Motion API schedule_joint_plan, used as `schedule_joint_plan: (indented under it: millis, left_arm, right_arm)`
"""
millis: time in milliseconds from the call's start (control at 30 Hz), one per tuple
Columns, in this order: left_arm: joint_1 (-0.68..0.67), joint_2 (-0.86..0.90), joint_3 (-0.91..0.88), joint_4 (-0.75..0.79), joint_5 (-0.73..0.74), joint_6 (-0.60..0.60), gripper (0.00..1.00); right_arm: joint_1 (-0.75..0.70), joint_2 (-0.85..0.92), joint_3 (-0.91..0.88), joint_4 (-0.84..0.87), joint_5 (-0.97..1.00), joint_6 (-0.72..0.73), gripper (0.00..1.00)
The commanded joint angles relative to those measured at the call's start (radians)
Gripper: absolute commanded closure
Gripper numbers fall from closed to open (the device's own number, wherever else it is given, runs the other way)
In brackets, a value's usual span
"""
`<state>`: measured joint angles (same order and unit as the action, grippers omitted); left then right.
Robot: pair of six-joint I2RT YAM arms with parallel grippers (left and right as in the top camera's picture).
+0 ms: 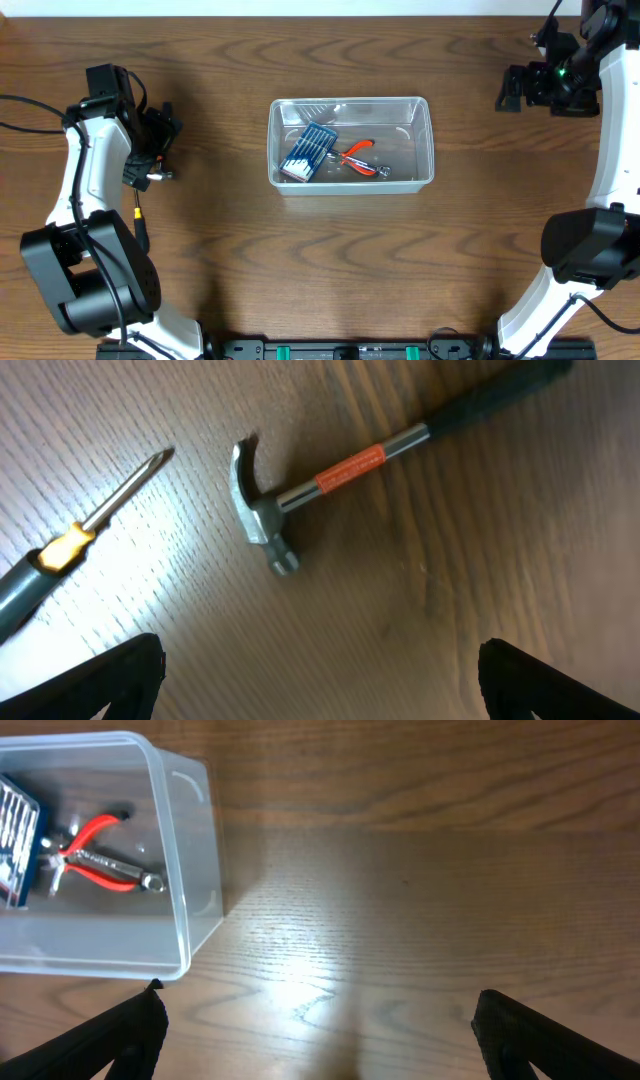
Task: Pack container
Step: 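Lower left gripper over the hammer handle and close on it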
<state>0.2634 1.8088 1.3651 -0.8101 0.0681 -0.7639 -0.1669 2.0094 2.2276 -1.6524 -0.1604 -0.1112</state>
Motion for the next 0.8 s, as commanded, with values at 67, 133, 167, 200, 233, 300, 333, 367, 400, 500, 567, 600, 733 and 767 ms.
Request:
schedule_joint_plan:
  millis: [67, 133, 167, 200, 233, 300, 333, 367, 400, 500, 567, 600, 733, 767]
  left_arm:
    - [0.008, 0.102, -0.006, -0.003, -0.008, 0.088, 0.01]
    - [0.011, 0.12, -0.006, 0.0, -0.012, 0.099, 0.02]
    - [0.012, 0.125, -0.006, 0.004, -0.013, 0.103, 0.02]
    - [0.015, 0.129, -0.006, 0.011, -0.013, 0.113, 0.01]
    - [0.019, 0.132, -0.006, 0.021, -0.015, 0.121, 0.01]
    - [0.025, 0.133, -0.006, 0.031, -0.016, 0.14, 0.01]
    - [0.029, 0.133, -0.006, 0.036, -0.019, 0.151, 0.01]
    - [0.032, 0.133, -0.006, 0.037, -0.028, 0.151, 0.01]
    - [0.036, 0.133, -0.006, 0.038, -0.031, 0.151, 0.01]
    - [0.045, 0.135, -0.006, 0.043, -0.031, 0.169, 0.02]
    - [0.048, 0.139, -0.006, 0.046, -0.031, 0.169, 0.01]
    - [0.049, 0.143, -0.006, 0.05, -0.031, 0.17, 0.01]
    - [0.048, 0.164, -0.006, 0.053, -0.027, 0.169, 0.02]
    - [0.048, 0.173, -0.006, 0.053, -0.026, 0.169, 0.02]
  right_arm:
    - [0.005, 0.0, 0.0, -0.004, -0.001, -0.022, 0.01]
    - [0.005, -0.001, 0.0, -0.009, -0.001, -0.026, 0.01]
    - [0.005, -0.001, 0.0, -0.011, -0.001, -0.026, 0.01]
    - [0.005, -0.001, 0.0, -0.014, -0.001, -0.026, 0.01]
    - [0.005, -0.001, 0.0, -0.019, -0.001, -0.026, 0.01]
    - [0.005, -0.001, 0.0, -0.025, -0.001, -0.029, 0.01]
    - [0.005, -0.001, 0.0, -0.029, 0.0, -0.029, 0.01]
    - [0.005, -0.001, 0.0, -0.03, -0.001, -0.029, 0.01]
    - [0.005, -0.001, 0.0, -0.031, 0.0, -0.029, 0.01]
    - [0.005, -0.001, 0.0, -0.032, -0.001, -0.029, 0.01]
    - [0.005, -0.001, 0.0, -0.031, -0.001, -0.029, 0.01]
    - [0.005, -0.001, 0.0, -0.031, -0.001, -0.029, 0.01]
    - [0.005, -0.001, 0.0, -0.032, -0.001, -0.029, 0.01]
    - [0.005, -0.001, 0.0, -0.032, -0.001, -0.029, 0.01]
